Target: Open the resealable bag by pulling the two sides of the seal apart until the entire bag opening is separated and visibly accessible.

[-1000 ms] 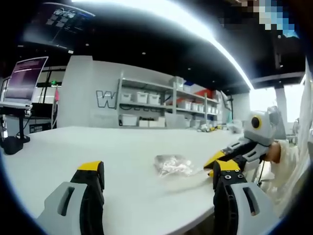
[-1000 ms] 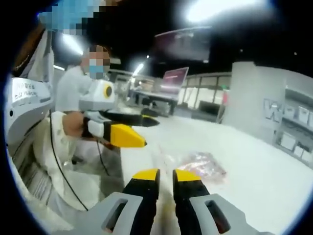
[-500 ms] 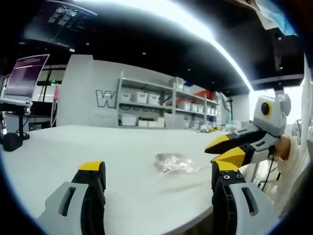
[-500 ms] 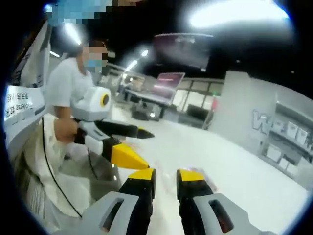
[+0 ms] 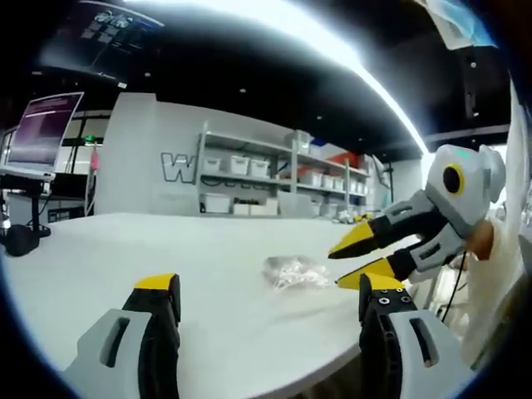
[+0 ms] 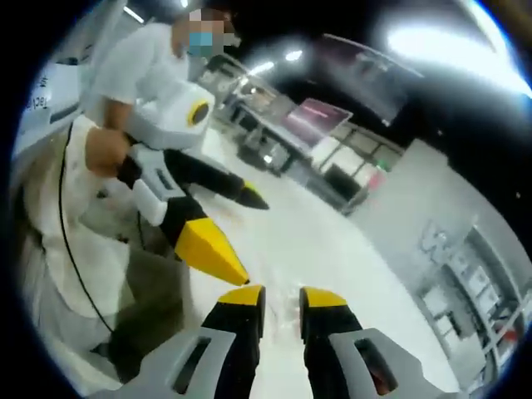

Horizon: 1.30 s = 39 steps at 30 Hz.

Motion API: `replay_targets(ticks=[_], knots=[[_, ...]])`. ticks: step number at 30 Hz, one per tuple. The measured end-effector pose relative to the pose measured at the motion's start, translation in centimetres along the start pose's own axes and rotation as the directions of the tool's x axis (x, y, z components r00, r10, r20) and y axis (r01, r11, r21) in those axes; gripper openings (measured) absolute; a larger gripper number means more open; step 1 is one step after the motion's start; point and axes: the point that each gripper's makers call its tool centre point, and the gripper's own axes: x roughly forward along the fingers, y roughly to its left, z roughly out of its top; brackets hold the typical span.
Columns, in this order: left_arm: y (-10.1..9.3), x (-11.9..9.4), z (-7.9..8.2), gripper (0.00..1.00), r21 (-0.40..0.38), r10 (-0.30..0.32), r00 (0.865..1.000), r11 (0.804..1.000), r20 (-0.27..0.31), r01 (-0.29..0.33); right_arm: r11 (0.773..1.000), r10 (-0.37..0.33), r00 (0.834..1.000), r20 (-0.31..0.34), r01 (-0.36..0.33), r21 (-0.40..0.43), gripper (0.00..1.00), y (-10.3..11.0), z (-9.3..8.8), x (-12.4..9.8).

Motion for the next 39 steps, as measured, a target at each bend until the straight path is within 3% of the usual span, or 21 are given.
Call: replay_targets(ticks=[5,12,18,29,39], knots=[[-0.1,0.0,-0.1,0.86,0.004,-0.003,1.0,1.0,-0.004,0.003,0.999,0.016,1.0,-0.027,-0.018,-0.048,0.14,-0.1,-0.1,0.1],[0.3,-0.1,-0.1,0.86,0.006,0.008,1.0,1.0,-0.002,-0.008,0.976,0.076,0.992,-0.098,-0.094,-0.195,0.13,0.2,-0.7,0.7],[0.2,-0.1,-0.4,0.86,0.007,0.006,1.0,1.0,-0.011,-0.006,0.958,0.105,0.987,-0.119,-0.132,-0.255,0.13,0.2,-0.4,0.8],[0.1,-0.2,-0.6,0.86,0.025,0.005,1.0,1.0,-0.015,-0.005,0.937,0.141,0.979,-0.147,-0.18,-0.299,0.13,0.8,-0.5,1.3],[0.2,-0.3,-0.5,0.85,0.023,0.007,1.0,1.0,-0.011,-0.007,0.933,0.143,0.978,-0.152,-0.184,-0.308,0.12,0.7,-0.6,1.6]])
